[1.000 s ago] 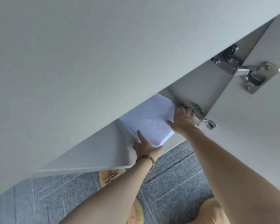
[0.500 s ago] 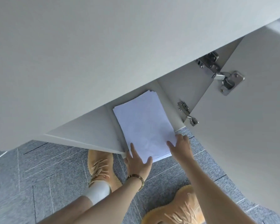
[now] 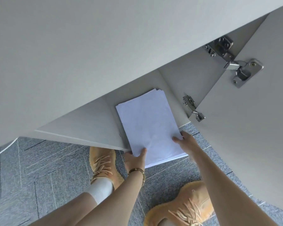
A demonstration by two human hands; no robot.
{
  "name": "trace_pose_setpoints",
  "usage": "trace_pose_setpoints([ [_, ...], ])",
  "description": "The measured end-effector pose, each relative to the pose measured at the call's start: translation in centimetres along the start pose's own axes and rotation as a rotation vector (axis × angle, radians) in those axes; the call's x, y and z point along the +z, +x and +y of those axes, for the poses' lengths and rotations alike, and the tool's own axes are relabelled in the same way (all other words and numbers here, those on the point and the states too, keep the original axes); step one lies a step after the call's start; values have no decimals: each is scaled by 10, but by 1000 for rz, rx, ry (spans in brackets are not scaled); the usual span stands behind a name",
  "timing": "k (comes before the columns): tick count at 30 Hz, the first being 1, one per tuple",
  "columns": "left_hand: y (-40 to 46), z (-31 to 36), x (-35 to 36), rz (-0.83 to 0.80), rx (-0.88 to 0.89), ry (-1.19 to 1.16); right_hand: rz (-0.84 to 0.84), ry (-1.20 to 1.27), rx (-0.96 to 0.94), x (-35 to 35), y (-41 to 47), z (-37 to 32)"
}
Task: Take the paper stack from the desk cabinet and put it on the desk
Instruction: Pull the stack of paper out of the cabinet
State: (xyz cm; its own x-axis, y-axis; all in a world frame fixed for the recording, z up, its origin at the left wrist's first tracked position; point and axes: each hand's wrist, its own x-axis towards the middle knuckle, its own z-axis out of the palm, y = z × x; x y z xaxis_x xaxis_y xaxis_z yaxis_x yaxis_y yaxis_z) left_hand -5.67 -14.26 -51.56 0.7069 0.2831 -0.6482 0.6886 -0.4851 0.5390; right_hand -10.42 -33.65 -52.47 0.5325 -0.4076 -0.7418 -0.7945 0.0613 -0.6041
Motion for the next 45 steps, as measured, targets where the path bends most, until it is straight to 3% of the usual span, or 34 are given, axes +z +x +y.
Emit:
trace_pose_setpoints([
  [5,-10,11,-21,-192,14,-88,-18,13,35,-1,-30,2],
  [9,-49,24,-57,-312,136,14,32,88,62,-2,-80,-2],
  [13,-107,32,-108,-415,159,88,73,147,102,-10,-166,-14],
  [23,-270,43,-249,-605,266,36,278,230,-16,-42,-420,-58],
  [27,-322,30,-300,-682,369,15,342,354,-105,-50,-519,-53],
  [33,-404,44,-392,-781,535,-145,253,499,-261,-59,-626,-52],
  [39,-457,67,-471,-778,738,-225,155,540,-551,-64,-705,-113],
  [45,-474,96,-517,-890,661,-465,236,520,-711,-59,-723,-181],
])
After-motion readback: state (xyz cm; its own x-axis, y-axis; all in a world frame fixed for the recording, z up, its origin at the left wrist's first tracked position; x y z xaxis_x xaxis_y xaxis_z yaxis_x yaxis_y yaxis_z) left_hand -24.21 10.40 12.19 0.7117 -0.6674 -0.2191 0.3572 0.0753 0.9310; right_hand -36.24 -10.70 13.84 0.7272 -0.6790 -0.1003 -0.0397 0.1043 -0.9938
